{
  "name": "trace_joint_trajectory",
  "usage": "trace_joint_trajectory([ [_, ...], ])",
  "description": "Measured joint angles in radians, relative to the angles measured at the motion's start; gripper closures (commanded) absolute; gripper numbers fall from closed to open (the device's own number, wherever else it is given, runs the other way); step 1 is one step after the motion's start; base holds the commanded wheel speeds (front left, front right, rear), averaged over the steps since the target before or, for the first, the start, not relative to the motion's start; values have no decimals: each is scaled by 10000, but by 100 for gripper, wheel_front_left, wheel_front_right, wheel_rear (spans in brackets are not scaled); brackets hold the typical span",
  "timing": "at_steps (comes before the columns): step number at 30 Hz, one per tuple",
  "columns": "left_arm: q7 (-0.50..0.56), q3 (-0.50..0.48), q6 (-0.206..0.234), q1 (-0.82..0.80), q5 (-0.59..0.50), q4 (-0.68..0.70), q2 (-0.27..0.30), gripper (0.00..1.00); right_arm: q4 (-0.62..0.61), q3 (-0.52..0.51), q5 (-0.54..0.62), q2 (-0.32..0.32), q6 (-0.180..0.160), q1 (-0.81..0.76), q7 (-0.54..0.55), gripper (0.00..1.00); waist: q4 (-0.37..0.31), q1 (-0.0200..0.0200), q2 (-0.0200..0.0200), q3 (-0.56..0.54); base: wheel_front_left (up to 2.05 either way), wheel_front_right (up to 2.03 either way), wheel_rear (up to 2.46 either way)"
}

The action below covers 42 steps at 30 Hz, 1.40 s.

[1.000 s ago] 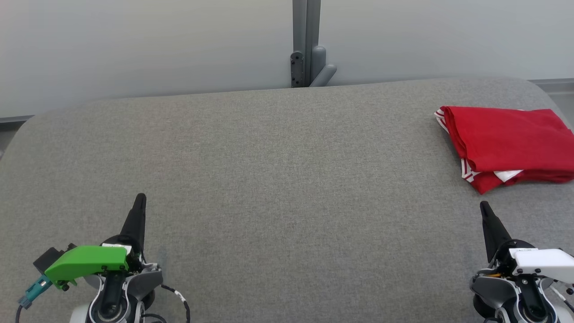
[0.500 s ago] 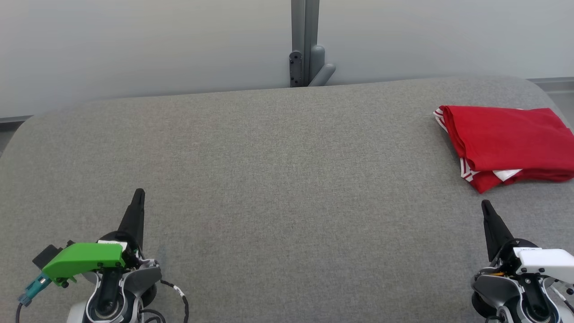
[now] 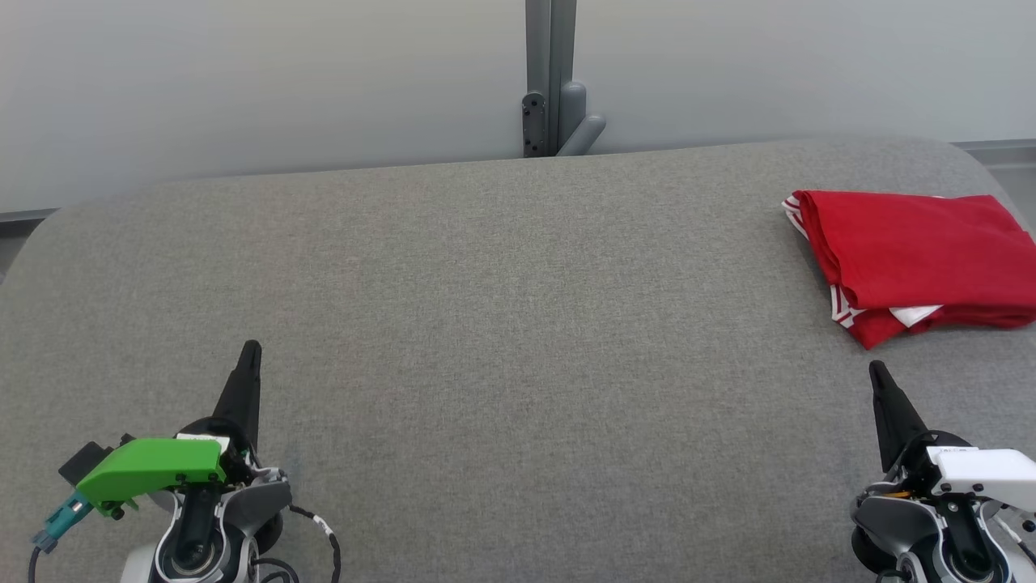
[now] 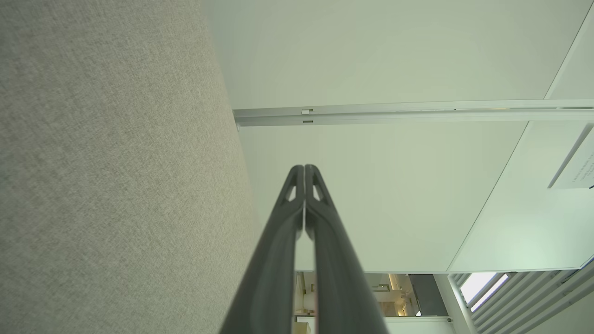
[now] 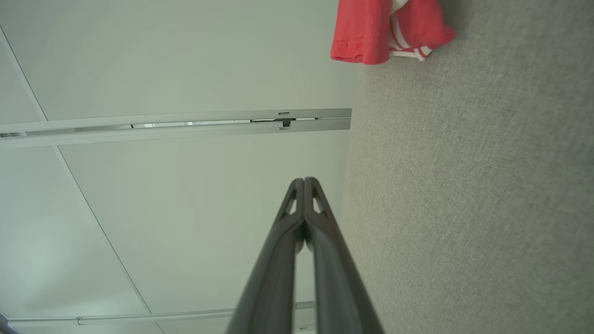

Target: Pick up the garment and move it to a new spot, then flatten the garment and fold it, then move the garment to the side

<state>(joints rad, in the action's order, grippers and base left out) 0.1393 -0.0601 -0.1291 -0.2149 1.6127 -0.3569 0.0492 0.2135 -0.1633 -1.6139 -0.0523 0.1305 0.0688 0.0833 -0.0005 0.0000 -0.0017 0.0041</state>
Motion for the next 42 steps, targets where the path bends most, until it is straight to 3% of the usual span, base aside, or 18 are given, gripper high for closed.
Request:
trace_joint_trajectory([
  [42, 0, 0, 0, -1, 0, 2, 0, 100, 0, -19, 2, 8, 0, 2, 4, 100, 0, 0, 0, 0, 0, 0, 0],
])
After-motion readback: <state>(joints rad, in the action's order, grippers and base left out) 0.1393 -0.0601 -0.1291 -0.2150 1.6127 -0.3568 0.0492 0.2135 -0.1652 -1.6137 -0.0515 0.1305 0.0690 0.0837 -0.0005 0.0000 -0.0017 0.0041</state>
